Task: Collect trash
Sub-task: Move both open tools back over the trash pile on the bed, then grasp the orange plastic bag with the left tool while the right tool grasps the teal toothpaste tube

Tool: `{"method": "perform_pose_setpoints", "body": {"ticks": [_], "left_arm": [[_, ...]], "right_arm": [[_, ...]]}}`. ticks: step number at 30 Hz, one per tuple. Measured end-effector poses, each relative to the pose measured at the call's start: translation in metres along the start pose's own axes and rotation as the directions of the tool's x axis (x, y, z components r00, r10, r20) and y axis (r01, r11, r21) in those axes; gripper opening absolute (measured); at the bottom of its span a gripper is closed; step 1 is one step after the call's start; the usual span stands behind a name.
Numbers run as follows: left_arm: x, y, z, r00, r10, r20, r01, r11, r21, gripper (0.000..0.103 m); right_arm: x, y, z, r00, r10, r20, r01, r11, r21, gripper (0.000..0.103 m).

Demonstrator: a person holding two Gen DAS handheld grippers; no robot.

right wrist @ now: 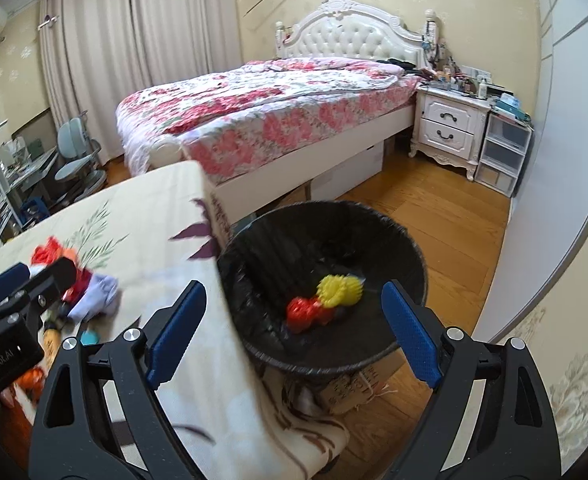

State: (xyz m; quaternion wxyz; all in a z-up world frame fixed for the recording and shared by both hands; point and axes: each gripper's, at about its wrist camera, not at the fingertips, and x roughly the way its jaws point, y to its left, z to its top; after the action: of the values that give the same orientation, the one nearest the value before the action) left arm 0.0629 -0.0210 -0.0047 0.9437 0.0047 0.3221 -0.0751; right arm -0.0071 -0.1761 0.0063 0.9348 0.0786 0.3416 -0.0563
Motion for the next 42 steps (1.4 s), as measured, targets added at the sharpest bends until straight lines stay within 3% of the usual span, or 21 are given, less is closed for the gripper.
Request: {"method": "perform_pose_setpoints", "body": {"ticks": [11, 19, 29, 30, 32, 35, 42], "left_arm": [[-0.04, 0.045, -0.046, 0.996, 0.09, -0.005, -0.09, 0.996, -0.021, 0.085], [-0.041, 0.067, -0.077, 0.988, 0.144, -0.049, -0.145, 0.989, -0.029, 0.085], [-0.024, 0.074, -0.086, 0.989, 0.111, -0.101, -0.115, 0.993, -0.035, 0.084], [-0.025, 0.075, -0.086, 0.989, 0.109, -0.099, -0.113, 0.993, -0.035, 0.083], [-0.023, 0.075, -0.086, 0.989, 0.094, -0.111, -0.098, 0.995, -0.032, 0.068], [-0.018, 0.075, -0.085, 0.987, 0.089, -0.132, -0.092, 0.995, -0.022, 0.061], [-0.025, 0.075, -0.085, 0.989, 0.081, -0.12, -0.083, 0.996, -0.017, 0.059]], "right_arm": [[-0.026, 0.044, -0.047, 0.997, 0.067, -0.043, -0.07, 0.995, -0.067, 0.087], [-0.035, 0.057, -0.06, 0.995, 0.091, -0.049, -0.095, 0.992, -0.087, 0.087], [-0.032, 0.067, -0.063, 0.992, 0.107, -0.059, -0.113, 0.988, -0.104, 0.087], [-0.032, 0.068, -0.063, 0.992, 0.11, -0.06, -0.116, 0.988, -0.106, 0.087], [-0.03, 0.072, -0.063, 0.992, 0.113, -0.063, -0.12, 0.986, -0.113, 0.087], [-0.029, 0.077, -0.063, 0.99, 0.121, -0.067, -0.129, 0.984, -0.122, 0.087], [-0.029, 0.093, -0.063, 0.985, 0.15, -0.086, -0.162, 0.975, -0.151, 0.087]]}}
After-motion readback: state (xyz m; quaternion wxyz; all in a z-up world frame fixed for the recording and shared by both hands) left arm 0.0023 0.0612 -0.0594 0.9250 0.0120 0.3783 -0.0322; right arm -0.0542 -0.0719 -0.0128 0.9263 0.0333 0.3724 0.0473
